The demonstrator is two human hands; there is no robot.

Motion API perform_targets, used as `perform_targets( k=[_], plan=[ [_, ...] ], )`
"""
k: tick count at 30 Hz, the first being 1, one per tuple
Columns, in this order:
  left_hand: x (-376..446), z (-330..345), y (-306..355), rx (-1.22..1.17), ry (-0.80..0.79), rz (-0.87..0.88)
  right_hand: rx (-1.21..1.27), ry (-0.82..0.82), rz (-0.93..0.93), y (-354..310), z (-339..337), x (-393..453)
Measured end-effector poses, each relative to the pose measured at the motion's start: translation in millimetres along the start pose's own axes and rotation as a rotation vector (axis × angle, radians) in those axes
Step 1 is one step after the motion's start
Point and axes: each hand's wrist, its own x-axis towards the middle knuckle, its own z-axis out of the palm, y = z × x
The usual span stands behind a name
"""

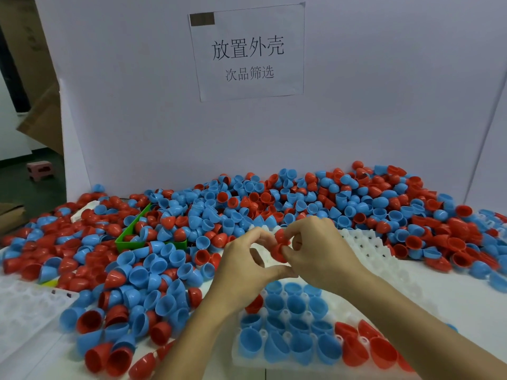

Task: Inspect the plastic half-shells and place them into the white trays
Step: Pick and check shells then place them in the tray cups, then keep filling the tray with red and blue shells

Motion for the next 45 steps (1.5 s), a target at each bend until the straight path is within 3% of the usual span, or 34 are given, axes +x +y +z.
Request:
perform_targets(
  k=[4, 11, 17, 23, 28, 32, 37, 40, 45],
  plan=[
    [0.4, -4.8, 1.0, -0.060, 0.025, -0.050, -0.013, 0.003, 0.085, 16.4, -16.9, -1.0],
    [6.2, -6.4, -3.7, -0.249, 0.156, -0.257, -0.413, -0.481, 0.113, 34.8, -57.3, -9.8],
    [10.9, -2.5, -14.6, -0.209, 0.302, -0.359, -0.588, -0.563, 0.069, 32.7, -28.2, -30.9],
    [11.2, -2.4, -17.0, -0.169, 0.321, -0.323, -0.521, -0.618, 0.113, 41.5, -30.5, -29.2],
    [9.6, -2.8, -24.9, -0.100, 0.375, -0.263, -0.215, -0.706, 0.146, 61.2, -53.5, -23.5],
    [11.0, -5.0, -26.8, -0.070, 0.407, -0.227, 0.141, -0.523, 0.189, 94.4, -80.2, -20.7],
    [11.3, -20.9, -19.9, 0.255, 0.446, -0.117, 0.508, -0.051, 0.360, 148.3, -91.0, -34.0],
    [16.4, -43.7, -17.8, 0.477, 0.490, -0.095, 0.467, 0.161, 0.430, 175.7, -76.7, -48.8],
    [60.0, -90.7, -23.6, 0.743, 0.433, -0.190, 0.338, 0.314, 0.391, 190.4, -58.3, -57.7]
  ],
)
